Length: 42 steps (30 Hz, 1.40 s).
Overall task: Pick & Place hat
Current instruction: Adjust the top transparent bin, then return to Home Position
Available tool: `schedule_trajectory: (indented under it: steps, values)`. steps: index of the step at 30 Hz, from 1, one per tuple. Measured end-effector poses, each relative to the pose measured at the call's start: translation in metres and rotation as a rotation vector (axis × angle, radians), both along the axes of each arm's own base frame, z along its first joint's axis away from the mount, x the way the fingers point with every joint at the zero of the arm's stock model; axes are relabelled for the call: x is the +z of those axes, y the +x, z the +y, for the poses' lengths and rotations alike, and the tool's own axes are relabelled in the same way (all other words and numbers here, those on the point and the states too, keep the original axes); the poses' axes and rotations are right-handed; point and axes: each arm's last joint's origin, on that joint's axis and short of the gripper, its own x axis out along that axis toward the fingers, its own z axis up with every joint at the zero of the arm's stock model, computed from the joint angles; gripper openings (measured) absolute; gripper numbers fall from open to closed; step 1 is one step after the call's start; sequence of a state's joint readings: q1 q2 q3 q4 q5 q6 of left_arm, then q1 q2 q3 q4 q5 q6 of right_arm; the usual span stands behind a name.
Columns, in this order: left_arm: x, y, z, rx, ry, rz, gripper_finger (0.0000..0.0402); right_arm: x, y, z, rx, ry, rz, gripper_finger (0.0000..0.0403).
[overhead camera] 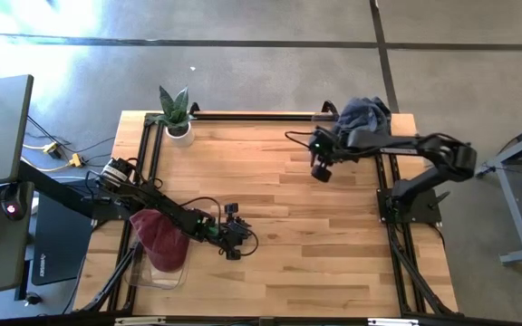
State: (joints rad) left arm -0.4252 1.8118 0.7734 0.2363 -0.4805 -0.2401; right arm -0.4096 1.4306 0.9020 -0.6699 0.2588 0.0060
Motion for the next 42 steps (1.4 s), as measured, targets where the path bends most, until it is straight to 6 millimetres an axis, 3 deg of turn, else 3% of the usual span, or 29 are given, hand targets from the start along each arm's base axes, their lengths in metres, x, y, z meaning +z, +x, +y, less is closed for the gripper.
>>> schedule_trajectory:
  steps: [7,13,19,24,28,33,38,42]
  values:
    - [0.0,0.0,0.0,0.0,0.0,0.0,0.0111,-0.006,0.015,-0.021,-0.041,-0.238,-0.016,0.0005]
    - [0.0,0.0,0.0,-0.001,0.0,0.001,0.0111,0.013,0.016,-0.012,0.01,-0.232,-0.142,0.0004]
    - [0.0,0.0,0.0,-0.001,0.0,0.002,0.0111,0.03,0.017,0.021,0.105,-0.134,-0.261,0.0006]
    - [0.0,0.0,0.0,-0.01,-0.009,0.005,0.0111,0.032,0.027,0.066,0.201,-0.028,-0.325,0.0002]
    - [0.0,0.0,-0.001,-0.009,-0.015,0.005,0.0111,0.015,0.027,0.111,0.344,0.022,-0.362,0.0004]
    - [0.002,0.002,-0.002,-0.016,-0.043,-0.029,0.0111,-0.008,0.007,0.147,0.448,0.152,-0.428,0.0002]
    - [0.03,0.013,0.0,-0.125,-0.074,-0.202,0.0111,-0.012,-0.021,0.166,0.537,0.227,-0.626,0.0002]
    - [0.066,0.015,0.021,-0.15,-0.05,-0.31,0.0111,-0.014,-0.044,0.167,0.567,0.224,-0.818,0.0004]
